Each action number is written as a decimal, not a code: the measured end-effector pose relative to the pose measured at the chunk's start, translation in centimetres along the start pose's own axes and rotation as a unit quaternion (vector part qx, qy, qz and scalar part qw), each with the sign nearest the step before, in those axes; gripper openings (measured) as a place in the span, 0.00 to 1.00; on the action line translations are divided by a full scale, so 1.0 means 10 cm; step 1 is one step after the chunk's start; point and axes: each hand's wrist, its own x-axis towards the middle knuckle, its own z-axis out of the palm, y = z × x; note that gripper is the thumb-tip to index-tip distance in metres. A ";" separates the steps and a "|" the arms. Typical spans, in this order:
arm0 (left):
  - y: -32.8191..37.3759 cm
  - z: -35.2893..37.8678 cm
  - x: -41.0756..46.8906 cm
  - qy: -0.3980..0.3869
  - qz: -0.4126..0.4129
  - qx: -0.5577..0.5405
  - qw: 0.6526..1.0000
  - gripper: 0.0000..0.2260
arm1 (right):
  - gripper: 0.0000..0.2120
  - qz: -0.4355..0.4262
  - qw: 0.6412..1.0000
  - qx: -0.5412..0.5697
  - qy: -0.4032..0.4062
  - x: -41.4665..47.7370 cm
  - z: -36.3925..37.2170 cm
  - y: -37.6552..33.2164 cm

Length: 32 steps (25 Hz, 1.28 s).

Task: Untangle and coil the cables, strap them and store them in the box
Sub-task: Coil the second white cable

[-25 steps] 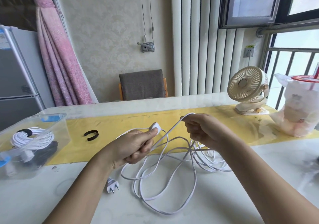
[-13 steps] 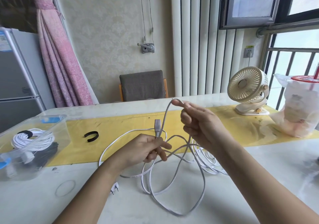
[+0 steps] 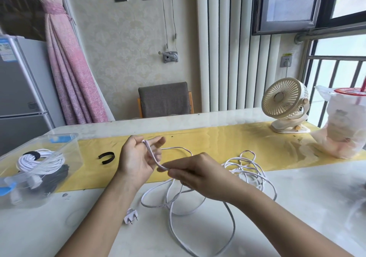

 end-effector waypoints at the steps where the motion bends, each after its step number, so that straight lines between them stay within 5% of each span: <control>1: 0.03 -0.01 0.00 -0.002 0.008 -0.016 1.000 0.16 | 0.12 -0.003 0.999 -0.035 -0.019 -0.01 0.01 0.02; 5: 0.22 -0.07 0.00 -0.039 0.041 -0.121 0.991 0.08 | 0.14 -0.035 0.973 -0.218 -0.072 -0.02 0.13 0.13; 8: 0.38 -0.14 -0.14 -0.232 -0.045 -0.232 0.944 0.05 | 0.12 0.038 0.981 -0.165 -0.096 0.00 0.09 0.14; 11: 0.50 -0.14 -0.31 -0.341 -0.065 -0.131 0.929 0.10 | 0.09 0.120 0.977 -0.160 -0.076 0.01 -0.12 0.22; 16: 0.46 -0.15 -0.46 -0.528 -0.142 0.042 0.836 0.17 | 0.13 0.235 0.960 -0.138 0.067 0.00 -0.48 0.30; 21: 0.33 -0.09 -0.39 -0.396 -0.128 0.420 0.806 0.24 | 0.25 0.320 0.890 0.111 0.305 -0.02 -0.77 0.30; 27: 0.17 -0.01 -0.37 -0.282 -0.154 0.570 0.757 0.21 | 0.24 0.314 0.880 0.220 0.282 -0.03 -0.77 0.17; 32: 0.10 -0.06 -0.26 -0.154 -0.117 0.582 0.790 0.19 | 0.23 0.247 0.902 0.250 0.252 0.00 -0.67 0.00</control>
